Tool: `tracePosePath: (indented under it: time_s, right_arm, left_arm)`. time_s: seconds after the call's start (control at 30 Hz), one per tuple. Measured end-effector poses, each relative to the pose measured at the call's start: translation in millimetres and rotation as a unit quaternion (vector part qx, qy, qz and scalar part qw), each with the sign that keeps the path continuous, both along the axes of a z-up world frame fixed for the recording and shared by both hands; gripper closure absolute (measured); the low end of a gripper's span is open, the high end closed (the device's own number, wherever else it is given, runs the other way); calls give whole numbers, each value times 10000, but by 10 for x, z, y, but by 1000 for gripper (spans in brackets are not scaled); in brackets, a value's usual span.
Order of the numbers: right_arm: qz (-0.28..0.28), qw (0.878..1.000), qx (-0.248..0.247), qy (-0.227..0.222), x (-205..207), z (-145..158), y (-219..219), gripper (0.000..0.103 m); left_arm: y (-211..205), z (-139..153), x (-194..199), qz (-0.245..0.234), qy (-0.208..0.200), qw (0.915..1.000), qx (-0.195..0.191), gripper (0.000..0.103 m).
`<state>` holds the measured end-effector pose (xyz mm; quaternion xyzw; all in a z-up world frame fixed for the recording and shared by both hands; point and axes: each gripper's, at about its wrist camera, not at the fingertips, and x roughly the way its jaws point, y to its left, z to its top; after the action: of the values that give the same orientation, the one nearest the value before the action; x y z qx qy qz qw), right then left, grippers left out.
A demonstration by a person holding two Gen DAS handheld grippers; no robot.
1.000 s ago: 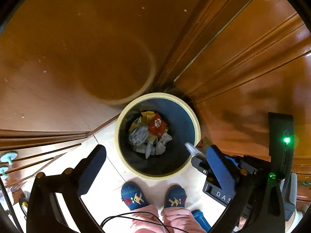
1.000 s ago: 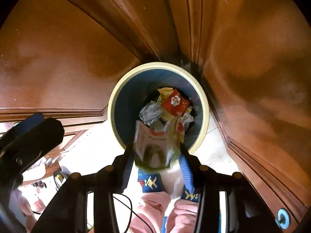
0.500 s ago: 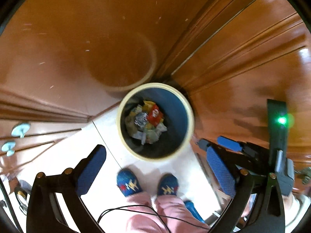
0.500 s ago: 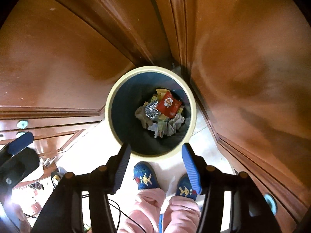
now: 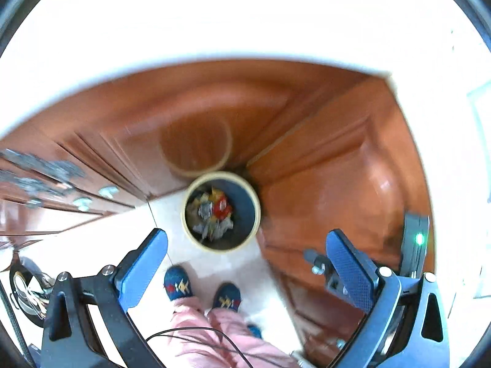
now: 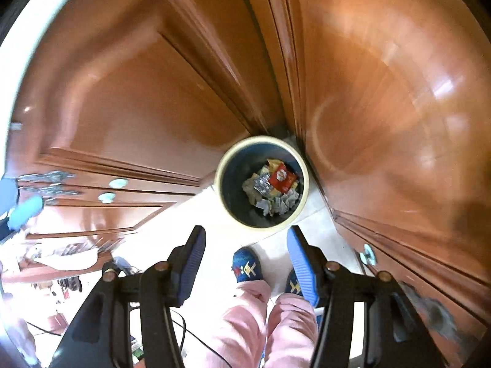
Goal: Collect trash
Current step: 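Raise both tools back up to the counter trash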
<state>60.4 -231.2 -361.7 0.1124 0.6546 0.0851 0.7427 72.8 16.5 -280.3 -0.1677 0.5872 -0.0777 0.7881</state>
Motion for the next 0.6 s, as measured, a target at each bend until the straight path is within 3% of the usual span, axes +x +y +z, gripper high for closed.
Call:
tracePosePath:
  time_s: [0.23, 0.47, 0.6]
  right_arm:
    - [156, 9973, 158, -707, -69, 1096, -62, 48]
    - [487, 9859, 149, -1594, -6, 2139, -68, 48]
    - [628, 9757, 150, -2093, 68, 2587, -48, 48]
  left_arm:
    - [-37, 1231, -45, 407, -830, 9942, 541, 1]
    - [1, 2186, -15, 657, -1476, 9844, 701, 1]
    - [9, 2680, 17, 730, -1836, 9767, 840, 1]
